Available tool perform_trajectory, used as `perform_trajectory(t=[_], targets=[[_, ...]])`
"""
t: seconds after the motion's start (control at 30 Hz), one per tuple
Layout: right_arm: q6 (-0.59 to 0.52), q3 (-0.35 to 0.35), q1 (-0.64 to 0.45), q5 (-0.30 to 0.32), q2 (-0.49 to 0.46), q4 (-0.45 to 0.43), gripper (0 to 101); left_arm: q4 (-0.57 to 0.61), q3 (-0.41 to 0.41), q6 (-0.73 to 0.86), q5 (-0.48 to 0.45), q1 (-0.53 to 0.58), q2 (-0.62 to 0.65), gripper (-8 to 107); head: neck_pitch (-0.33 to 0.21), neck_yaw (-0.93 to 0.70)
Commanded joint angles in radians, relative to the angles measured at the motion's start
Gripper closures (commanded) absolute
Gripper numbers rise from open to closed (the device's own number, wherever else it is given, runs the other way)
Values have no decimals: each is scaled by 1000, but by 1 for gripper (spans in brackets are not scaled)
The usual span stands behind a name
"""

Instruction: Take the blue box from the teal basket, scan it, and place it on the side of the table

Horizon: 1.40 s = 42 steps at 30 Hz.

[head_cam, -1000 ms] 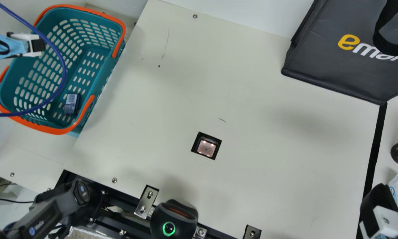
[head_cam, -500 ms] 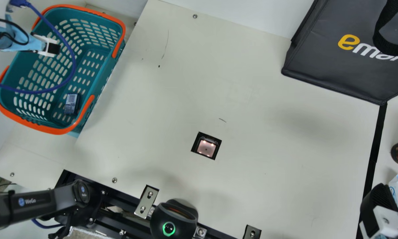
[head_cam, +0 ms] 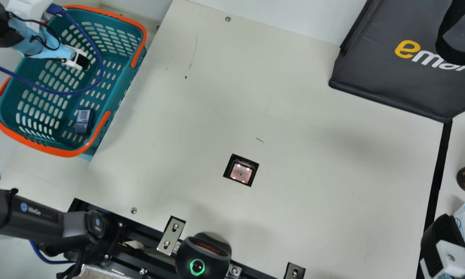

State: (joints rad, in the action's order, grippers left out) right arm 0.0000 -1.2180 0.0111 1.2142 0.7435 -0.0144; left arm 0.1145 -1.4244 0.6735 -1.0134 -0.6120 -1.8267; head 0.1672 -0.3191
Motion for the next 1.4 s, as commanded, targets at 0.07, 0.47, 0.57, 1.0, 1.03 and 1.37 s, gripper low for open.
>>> perform_trajectory(t=[0.07, 0.47, 0.57, 1.0, 1.03, 1.37], targets=[[0, 0, 0, 0, 0, 0, 6, 7, -17, -10, -12, 0, -40, 9, -29, -2], [0, 0, 0, 0, 0, 0, 6, 53, -8, -123, -21, -22, -112, 9, -29, -2], [0, 0, 0, 0, 0, 0, 6, 59, 13, -161, -3, -30, -122, 9, -29, -2], [0, 0, 0, 0, 0, 0, 6, 40, 111, -268, 111, -49, -141, 9, -29, -2], [0, 0, 0, 0, 0, 0, 6, 38, 121, -271, 124, -50, -142, 9, -29, -2], [0, 0, 0, 0, 0, 0, 6, 29, 236, -274, 265, -66, -144, 9, -29, -2]])
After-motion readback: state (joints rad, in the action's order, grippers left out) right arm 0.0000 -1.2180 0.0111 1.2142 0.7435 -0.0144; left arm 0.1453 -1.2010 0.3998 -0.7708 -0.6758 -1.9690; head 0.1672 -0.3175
